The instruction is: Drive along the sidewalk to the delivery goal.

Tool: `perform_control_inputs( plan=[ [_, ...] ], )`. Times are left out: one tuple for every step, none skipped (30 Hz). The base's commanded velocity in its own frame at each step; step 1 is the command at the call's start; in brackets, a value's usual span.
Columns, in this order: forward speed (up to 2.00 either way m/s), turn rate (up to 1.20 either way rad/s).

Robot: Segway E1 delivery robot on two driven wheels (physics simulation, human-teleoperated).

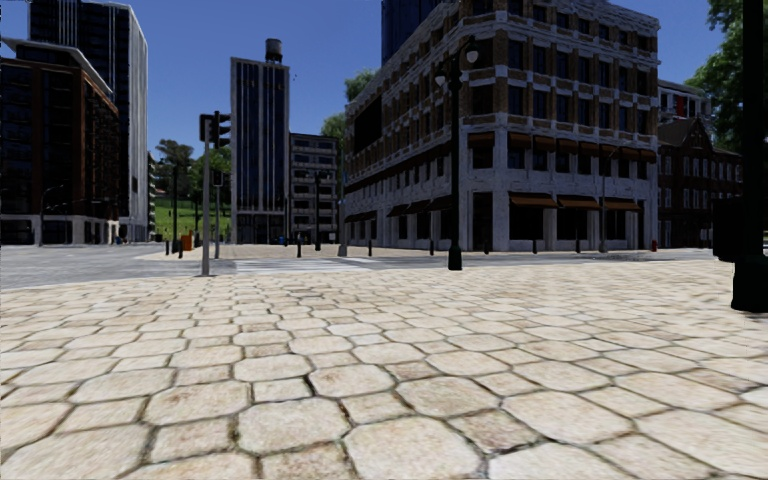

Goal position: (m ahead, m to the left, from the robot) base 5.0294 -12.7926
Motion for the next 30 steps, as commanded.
perform_control_inputs(
  plan=[
    [1.99,-1.2],
    [1.99,-1.2],
    [1.99,-1.2],
    [1.99,-1.2],
    [1.99,-1.2],
    [1.99,-1.2],
    [1.99,-1.2],
    [1.99,-1.2],
    [1.99,-1.2],
    [1.99,-1.2],
    [1.99,-1.2],
    [1.99,-1.2],
    [1.99,-1.2],
    [1.99,-1.2],
    [1.99,-1.2],
    [1.99,-1.2],
    [1.99,-1.2],
    [1.99,-1.2],
    [1.99,-1.2],
    [1.99,-1.2],
    [1.99,-1.2],
    [1.99,-1.2],
    [1.99,-1.2],
    [1.99,-1.2],
    [1.99,-1.2],
    [1.99,-1.2],
    [1.99,-1.15],
    [1.99,-1.01],
    [1.99,-0.76],
    [1.99,-0.48]
  ],
)
